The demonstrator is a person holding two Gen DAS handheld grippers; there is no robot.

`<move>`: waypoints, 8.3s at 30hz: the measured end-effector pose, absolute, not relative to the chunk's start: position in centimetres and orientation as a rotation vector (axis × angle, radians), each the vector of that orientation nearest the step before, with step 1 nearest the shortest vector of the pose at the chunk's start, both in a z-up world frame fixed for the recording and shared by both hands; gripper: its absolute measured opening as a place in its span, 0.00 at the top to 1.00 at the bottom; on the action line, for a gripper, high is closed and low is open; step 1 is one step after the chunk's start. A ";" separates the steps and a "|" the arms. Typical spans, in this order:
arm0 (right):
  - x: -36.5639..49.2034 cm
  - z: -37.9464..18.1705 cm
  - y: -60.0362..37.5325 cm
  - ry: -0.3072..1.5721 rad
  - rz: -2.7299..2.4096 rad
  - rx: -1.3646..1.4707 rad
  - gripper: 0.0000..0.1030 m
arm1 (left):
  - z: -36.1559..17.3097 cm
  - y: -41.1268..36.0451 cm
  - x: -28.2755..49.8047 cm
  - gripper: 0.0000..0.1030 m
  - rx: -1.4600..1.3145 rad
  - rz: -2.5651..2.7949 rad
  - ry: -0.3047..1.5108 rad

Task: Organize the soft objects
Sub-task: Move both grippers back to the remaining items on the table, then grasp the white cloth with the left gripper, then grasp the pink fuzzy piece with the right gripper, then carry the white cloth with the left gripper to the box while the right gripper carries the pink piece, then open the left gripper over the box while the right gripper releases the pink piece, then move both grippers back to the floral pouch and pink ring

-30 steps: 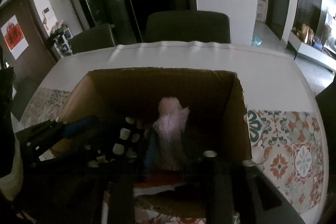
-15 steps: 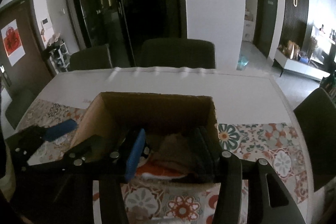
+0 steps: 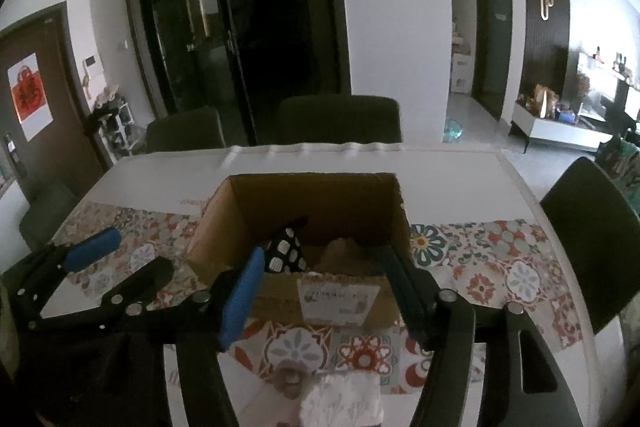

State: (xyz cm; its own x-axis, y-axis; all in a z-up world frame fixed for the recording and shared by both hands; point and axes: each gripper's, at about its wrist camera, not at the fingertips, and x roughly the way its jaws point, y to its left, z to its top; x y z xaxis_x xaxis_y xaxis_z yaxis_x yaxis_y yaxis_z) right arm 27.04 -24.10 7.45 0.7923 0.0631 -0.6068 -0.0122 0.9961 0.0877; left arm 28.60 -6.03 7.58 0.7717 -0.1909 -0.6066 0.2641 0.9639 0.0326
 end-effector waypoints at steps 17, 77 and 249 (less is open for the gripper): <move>18.3 4.3 -22.3 0.603 -0.056 0.127 0.32 | 4.4 -3.9 21.6 0.36 0.160 -0.237 0.638; 18.4 -12.8 -19.1 0.916 -0.233 0.338 0.32 | -13.8 -3.6 25.9 0.39 0.245 -0.507 0.925; 27.5 4.4 -24.2 0.615 -0.048 0.004 0.18 | 3.8 -6.1 29.6 0.08 0.056 -0.154 0.644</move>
